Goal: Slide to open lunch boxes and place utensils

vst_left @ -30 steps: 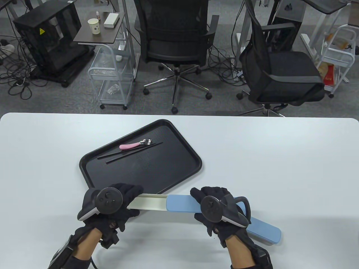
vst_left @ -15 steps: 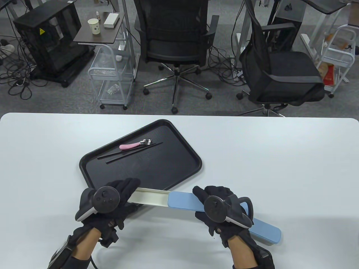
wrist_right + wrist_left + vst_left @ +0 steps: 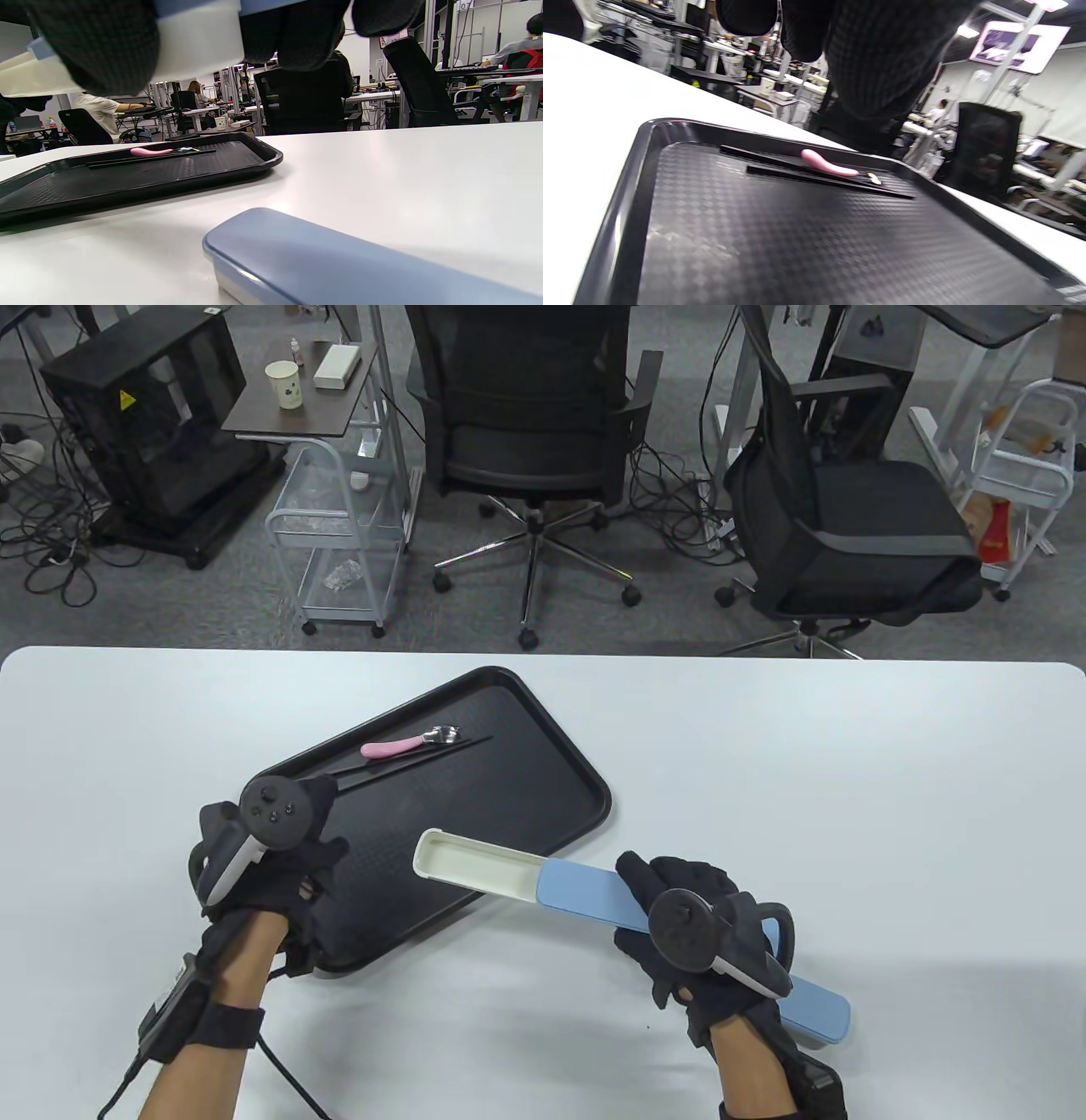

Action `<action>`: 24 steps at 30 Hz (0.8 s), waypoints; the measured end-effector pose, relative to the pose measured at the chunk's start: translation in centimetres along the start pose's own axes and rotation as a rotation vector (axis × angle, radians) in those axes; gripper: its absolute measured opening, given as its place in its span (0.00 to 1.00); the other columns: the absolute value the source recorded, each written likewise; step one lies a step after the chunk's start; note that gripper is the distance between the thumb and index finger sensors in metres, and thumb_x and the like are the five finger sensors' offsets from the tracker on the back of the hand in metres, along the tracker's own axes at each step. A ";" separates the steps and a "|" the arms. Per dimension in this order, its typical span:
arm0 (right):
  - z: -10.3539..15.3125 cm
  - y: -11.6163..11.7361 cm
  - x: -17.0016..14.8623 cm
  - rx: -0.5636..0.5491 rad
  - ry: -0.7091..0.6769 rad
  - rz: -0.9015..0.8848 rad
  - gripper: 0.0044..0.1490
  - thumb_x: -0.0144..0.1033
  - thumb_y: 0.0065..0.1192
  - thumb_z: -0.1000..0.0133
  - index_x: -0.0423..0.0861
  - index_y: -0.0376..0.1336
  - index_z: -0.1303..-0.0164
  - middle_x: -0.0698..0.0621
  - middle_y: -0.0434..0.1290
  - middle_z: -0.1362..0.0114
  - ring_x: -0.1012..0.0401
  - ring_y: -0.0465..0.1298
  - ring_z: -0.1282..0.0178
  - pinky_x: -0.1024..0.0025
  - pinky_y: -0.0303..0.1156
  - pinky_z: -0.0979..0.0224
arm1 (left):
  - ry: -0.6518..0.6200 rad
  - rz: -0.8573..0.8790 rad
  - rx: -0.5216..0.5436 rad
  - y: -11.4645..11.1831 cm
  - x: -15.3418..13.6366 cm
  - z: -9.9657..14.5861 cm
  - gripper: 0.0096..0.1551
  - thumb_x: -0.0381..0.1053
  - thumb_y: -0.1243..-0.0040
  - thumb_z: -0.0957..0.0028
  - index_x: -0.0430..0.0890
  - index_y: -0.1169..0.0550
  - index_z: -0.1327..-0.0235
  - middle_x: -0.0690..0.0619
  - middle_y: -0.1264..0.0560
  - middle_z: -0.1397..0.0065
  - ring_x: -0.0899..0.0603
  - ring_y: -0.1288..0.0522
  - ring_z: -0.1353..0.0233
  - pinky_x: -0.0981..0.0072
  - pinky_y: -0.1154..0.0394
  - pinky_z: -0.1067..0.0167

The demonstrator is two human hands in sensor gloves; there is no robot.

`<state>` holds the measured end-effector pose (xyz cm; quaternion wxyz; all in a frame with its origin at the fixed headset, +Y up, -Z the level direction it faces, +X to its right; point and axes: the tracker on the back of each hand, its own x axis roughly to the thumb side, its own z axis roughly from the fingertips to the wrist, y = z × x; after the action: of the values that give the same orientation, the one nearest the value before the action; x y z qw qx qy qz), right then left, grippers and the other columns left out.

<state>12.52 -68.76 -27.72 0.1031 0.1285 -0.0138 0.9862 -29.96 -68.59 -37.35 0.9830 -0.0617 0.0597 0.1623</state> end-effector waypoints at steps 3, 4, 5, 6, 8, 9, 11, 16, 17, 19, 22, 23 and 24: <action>0.0 0.0 -0.6 -0.001 0.017 -0.009 0.51 0.56 0.70 0.50 0.59 0.48 0.20 0.46 0.57 0.21 0.45 0.63 0.21 0.37 0.54 0.20 | 0.072 -0.010 -0.042 -0.7 0.0 -2.3 0.45 0.52 0.30 0.51 0.56 0.40 0.22 0.54 0.43 0.16 0.36 0.48 0.19 0.39 0.56 0.26; 0.0 -0.1 -0.7 -0.002 0.023 -0.011 0.51 0.56 0.70 0.50 0.59 0.48 0.20 0.46 0.57 0.21 0.45 0.63 0.21 0.37 0.54 0.20 | 0.094 -0.013 -0.052 -1.0 0.0 -3.2 0.45 0.52 0.30 0.51 0.56 0.40 0.22 0.54 0.43 0.16 0.36 0.48 0.19 0.39 0.56 0.26; 0.0 -0.1 -0.9 -0.003 0.026 -0.012 0.51 0.56 0.70 0.50 0.59 0.48 0.20 0.46 0.57 0.21 0.45 0.63 0.21 0.37 0.54 0.20 | 0.113 -0.018 -0.059 -1.2 0.0 -3.8 0.45 0.52 0.30 0.51 0.56 0.40 0.22 0.54 0.44 0.16 0.37 0.48 0.19 0.39 0.56 0.26; 0.0 -0.1 -1.0 -0.005 0.031 -0.014 0.51 0.56 0.70 0.50 0.59 0.48 0.20 0.46 0.57 0.21 0.45 0.63 0.21 0.37 0.54 0.20 | 0.136 -0.025 -0.064 -1.6 0.0 -4.6 0.45 0.52 0.30 0.51 0.56 0.40 0.22 0.55 0.44 0.16 0.37 0.48 0.19 0.39 0.56 0.26; 0.0 -0.1 -1.2 -0.006 0.037 -0.018 0.51 0.56 0.70 0.50 0.59 0.48 0.20 0.46 0.57 0.21 0.45 0.63 0.21 0.37 0.54 0.20 | 0.173 -0.041 -0.073 -2.3 -0.1 -5.9 0.45 0.53 0.30 0.51 0.57 0.41 0.22 0.55 0.44 0.16 0.37 0.48 0.19 0.40 0.55 0.26; 0.0 -0.1 -1.3 -0.005 0.039 -0.020 0.51 0.56 0.70 0.50 0.59 0.48 0.20 0.46 0.57 0.21 0.45 0.63 0.21 0.37 0.54 0.20 | 0.197 -0.048 -0.089 -2.8 -0.1 -6.8 0.45 0.53 0.30 0.50 0.57 0.41 0.22 0.55 0.45 0.15 0.37 0.48 0.19 0.40 0.55 0.26; 0.0 -0.1 -1.4 -0.006 0.044 -0.022 0.51 0.56 0.70 0.50 0.59 0.49 0.20 0.46 0.57 0.21 0.45 0.63 0.21 0.37 0.55 0.20 | 0.229 -0.064 -0.117 -3.6 -0.3 -8.0 0.45 0.52 0.31 0.50 0.58 0.42 0.22 0.57 0.46 0.15 0.37 0.49 0.19 0.40 0.56 0.26; 0.0 -0.2 -1.8 -0.009 0.055 -0.020 0.51 0.56 0.70 0.50 0.59 0.49 0.20 0.46 0.57 0.21 0.45 0.63 0.21 0.37 0.55 0.20 | 0.295 -0.076 -0.147 -5.4 -1.2 -10.3 0.42 0.49 0.37 0.47 0.61 0.44 0.23 0.61 0.51 0.15 0.39 0.50 0.19 0.42 0.55 0.26; 0.0 -0.2 -1.8 -0.009 0.056 -0.018 0.51 0.56 0.70 0.50 0.59 0.49 0.20 0.46 0.57 0.21 0.45 0.63 0.21 0.37 0.54 0.20 | 0.297 -0.071 -0.153 -5.6 -1.3 -10.6 0.42 0.49 0.38 0.47 0.62 0.45 0.23 0.61 0.52 0.15 0.39 0.50 0.19 0.43 0.55 0.26; -0.1 -0.1 -1.8 -0.004 0.058 -0.014 0.51 0.56 0.70 0.50 0.59 0.49 0.20 0.46 0.57 0.21 0.45 0.63 0.21 0.37 0.55 0.20 | 0.303 -0.053 -0.165 -6.2 -1.6 -11.3 0.41 0.47 0.40 0.46 0.62 0.46 0.23 0.62 0.52 0.15 0.39 0.50 0.20 0.43 0.54 0.27; -0.1 0.0 -1.8 0.004 0.059 -0.015 0.51 0.56 0.70 0.50 0.59 0.49 0.20 0.46 0.57 0.21 0.45 0.63 0.21 0.37 0.55 0.20 | 0.321 -0.105 -0.195 -6.9 -1.7 -12.0 0.40 0.46 0.42 0.46 0.63 0.46 0.24 0.62 0.53 0.15 0.40 0.51 0.20 0.44 0.54 0.26; -0.1 0.0 -1.9 0.005 0.061 -0.019 0.51 0.56 0.70 0.50 0.59 0.49 0.20 0.46 0.57 0.21 0.45 0.63 0.21 0.37 0.55 0.20 | 0.329 -0.109 -0.206 -7.2 -1.7 -12.2 0.40 0.46 0.42 0.46 0.64 0.47 0.24 0.62 0.52 0.15 0.40 0.51 0.20 0.44 0.54 0.27; 0.0 0.0 -2.0 0.005 0.065 -0.026 0.51 0.56 0.70 0.50 0.59 0.49 0.20 0.46 0.57 0.21 0.45 0.63 0.21 0.37 0.55 0.20 | 0.333 -0.098 -0.217 -7.5 -1.8 -12.4 0.41 0.45 0.43 0.46 0.64 0.47 0.24 0.62 0.52 0.15 0.40 0.51 0.20 0.44 0.55 0.27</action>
<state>14.42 -69.12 -28.26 0.1158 0.0968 -0.0062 0.9885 -30.38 -77.92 -48.51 0.9539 -0.1960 0.2004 0.1072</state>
